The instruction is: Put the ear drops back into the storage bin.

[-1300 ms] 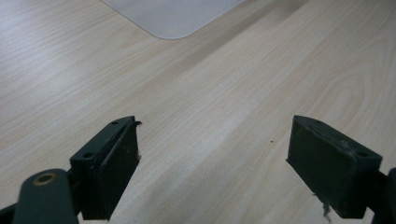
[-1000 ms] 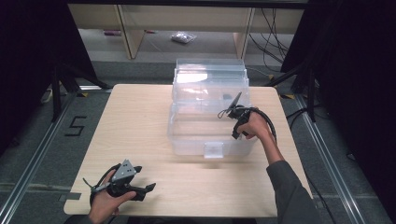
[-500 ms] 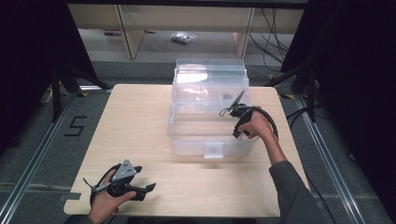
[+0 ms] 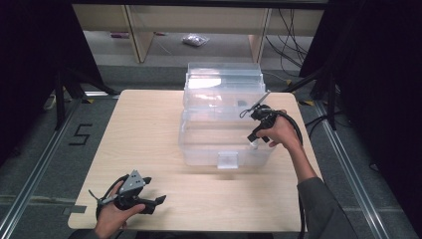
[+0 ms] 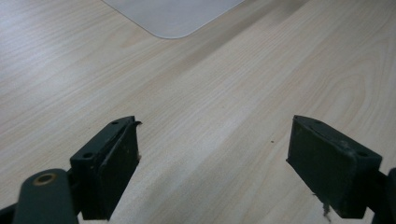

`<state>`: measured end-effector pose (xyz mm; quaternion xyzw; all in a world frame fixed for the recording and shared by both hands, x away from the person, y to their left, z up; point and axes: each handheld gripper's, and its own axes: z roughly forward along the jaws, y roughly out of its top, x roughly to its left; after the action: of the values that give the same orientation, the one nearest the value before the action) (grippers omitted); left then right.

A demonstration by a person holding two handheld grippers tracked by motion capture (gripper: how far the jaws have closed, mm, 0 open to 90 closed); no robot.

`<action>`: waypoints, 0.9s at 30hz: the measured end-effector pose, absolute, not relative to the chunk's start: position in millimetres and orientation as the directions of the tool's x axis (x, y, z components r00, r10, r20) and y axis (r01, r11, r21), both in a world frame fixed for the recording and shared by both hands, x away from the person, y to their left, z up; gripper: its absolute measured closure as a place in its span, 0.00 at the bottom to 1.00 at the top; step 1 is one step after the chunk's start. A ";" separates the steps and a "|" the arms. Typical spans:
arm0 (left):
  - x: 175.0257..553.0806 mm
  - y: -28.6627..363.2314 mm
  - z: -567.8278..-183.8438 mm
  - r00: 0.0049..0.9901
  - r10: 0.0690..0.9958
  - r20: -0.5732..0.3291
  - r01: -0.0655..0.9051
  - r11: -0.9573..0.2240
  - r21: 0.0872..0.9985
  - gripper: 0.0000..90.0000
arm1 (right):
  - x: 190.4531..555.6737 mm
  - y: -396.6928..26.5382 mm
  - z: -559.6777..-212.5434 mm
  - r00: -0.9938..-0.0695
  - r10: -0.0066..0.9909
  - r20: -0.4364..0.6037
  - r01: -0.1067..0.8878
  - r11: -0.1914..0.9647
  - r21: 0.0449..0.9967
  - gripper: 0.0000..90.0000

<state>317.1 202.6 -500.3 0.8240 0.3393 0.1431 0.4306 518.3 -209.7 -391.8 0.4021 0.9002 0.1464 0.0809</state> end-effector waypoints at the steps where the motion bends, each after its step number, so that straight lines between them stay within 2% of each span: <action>1: 317.2 202.6 -500.2 0.729 0.682 -0.056 0.436 -0.399 0.807 0.18 | 516.3 -209.1 -390.3 -0.662 0.749 -0.027 0.700 0.631 0.335 0.40; 18: 317.2 202.9 -499.9 0.730 0.681 -0.050 0.434 -0.406 0.805 0.18 | 489.6 -199.6 -374.4 -0.677 0.736 -0.008 0.665 0.616 0.421 0.31; 27: 317.5 202.8 -500.2 0.732 0.679 -0.053 0.432 -0.403 0.807 0.18 | 480.6 -196.6 -369.8 -0.694 0.720 -0.010 0.641 0.623 0.448 0.30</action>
<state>317.5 202.8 -500.2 0.8253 0.3366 0.1434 0.4302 480.6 -196.6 -369.8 0.3798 0.8959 0.2100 0.0946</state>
